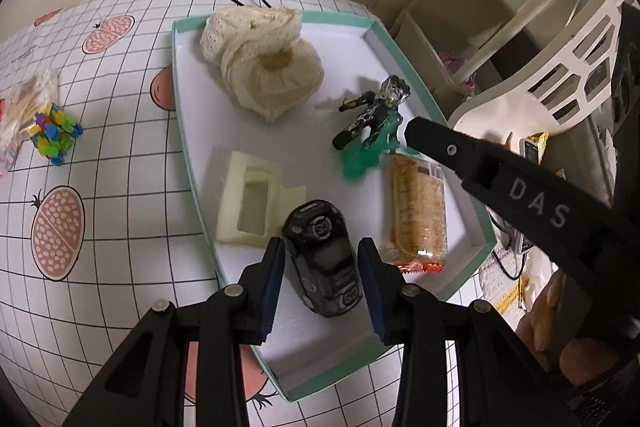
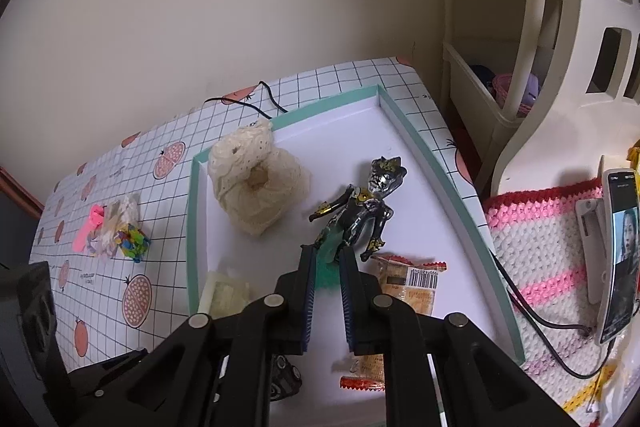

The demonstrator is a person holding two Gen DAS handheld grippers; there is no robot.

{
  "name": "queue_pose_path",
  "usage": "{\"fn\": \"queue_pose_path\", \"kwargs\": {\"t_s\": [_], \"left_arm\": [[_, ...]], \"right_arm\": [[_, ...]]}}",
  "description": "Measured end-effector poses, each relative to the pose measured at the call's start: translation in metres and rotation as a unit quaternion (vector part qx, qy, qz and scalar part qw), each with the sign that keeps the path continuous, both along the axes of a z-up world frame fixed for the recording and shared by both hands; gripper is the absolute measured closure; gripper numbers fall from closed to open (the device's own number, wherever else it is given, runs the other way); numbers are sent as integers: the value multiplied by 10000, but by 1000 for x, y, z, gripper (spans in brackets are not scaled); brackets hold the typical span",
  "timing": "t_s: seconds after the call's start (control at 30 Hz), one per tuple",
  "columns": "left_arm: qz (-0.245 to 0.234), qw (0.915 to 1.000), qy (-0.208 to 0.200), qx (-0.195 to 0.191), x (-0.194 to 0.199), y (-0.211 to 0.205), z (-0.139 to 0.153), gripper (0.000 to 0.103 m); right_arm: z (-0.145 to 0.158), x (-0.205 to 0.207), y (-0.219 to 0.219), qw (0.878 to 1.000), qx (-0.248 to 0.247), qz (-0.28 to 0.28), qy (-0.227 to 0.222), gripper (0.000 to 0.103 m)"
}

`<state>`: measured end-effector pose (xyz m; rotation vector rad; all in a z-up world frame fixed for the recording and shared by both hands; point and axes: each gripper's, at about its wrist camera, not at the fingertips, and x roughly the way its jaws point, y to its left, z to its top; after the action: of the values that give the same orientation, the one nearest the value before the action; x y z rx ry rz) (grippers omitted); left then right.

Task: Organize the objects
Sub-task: 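Carry the car and green figure over the tray and open both tools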

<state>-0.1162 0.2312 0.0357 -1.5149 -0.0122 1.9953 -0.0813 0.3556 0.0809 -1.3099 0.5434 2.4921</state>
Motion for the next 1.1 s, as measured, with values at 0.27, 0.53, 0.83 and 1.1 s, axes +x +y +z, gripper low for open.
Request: {"fn": "queue_pose_path", "kwargs": {"t_s": [0.27,0.53,0.83,1.1], "left_arm": [[24,10000,-65,6,-1,-3,-3,64],[136,9997,-188,-40,-4,-12,-11,64],[183,9990,-271,296,-10,-20,6,62],[311,9974,-246,595,-15,-28,27,57]], "right_arm": [[-3,-3,-3,9999,-32,39,-94,90],[-5,-6,-6,9998,-27,27,-206,89],[7,-6,-8,9995,129,-67,-285,89],[20,-5,-10,9996,166,-123,-185,89]]}}
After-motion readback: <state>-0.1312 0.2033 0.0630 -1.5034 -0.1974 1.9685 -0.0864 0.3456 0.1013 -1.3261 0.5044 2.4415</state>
